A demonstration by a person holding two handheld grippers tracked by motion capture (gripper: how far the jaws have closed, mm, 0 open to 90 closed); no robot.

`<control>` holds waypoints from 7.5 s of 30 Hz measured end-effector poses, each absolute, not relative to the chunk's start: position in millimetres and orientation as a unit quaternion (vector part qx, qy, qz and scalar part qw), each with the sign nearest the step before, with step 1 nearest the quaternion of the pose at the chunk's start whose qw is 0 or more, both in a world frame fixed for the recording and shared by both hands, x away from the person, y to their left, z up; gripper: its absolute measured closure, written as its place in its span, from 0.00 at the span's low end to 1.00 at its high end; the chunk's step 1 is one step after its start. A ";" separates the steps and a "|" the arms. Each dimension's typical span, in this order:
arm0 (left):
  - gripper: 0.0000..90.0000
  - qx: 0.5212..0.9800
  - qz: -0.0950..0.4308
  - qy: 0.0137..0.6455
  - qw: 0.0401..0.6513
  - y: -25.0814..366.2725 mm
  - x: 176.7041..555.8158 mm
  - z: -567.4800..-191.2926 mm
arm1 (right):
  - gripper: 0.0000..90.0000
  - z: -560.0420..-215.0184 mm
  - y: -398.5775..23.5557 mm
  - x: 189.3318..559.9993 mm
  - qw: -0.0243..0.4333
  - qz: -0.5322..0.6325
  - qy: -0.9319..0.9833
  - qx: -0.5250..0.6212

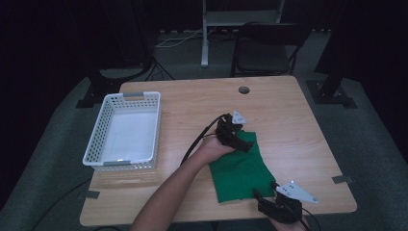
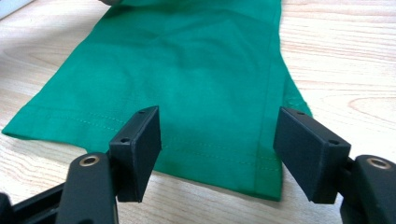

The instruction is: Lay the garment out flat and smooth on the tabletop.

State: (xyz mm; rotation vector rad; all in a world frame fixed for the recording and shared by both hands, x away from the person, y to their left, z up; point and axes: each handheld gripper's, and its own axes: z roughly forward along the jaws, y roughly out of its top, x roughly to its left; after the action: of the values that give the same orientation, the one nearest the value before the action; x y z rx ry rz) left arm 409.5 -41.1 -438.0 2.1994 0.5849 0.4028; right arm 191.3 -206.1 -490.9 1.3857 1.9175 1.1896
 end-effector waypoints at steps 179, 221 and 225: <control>0.12 0.688 0.220 0.430 0.542 122.0 325.2 -381.3 | 1.00 -453.9 -68.1 228.9 0.120 0.484 0.819 0.284; 0.12 0.766 0.240 0.390 0.452 79.7 304.6 -423.7 | 0.15 -463.1 -181.6 327.2 0.263 0.344 0.762 0.481; 0.12 0.767 0.233 0.406 0.438 83.9 303.5 -432.9 | 0.15 -468.7 -184.0 332.3 0.257 0.328 0.765 0.491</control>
State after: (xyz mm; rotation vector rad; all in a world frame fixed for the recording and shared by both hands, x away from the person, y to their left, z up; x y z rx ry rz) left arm 303.5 83.9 -432.9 1.9074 1.0099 0.5785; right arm 332.3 -184.0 -468.7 1.3314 2.0751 0.8898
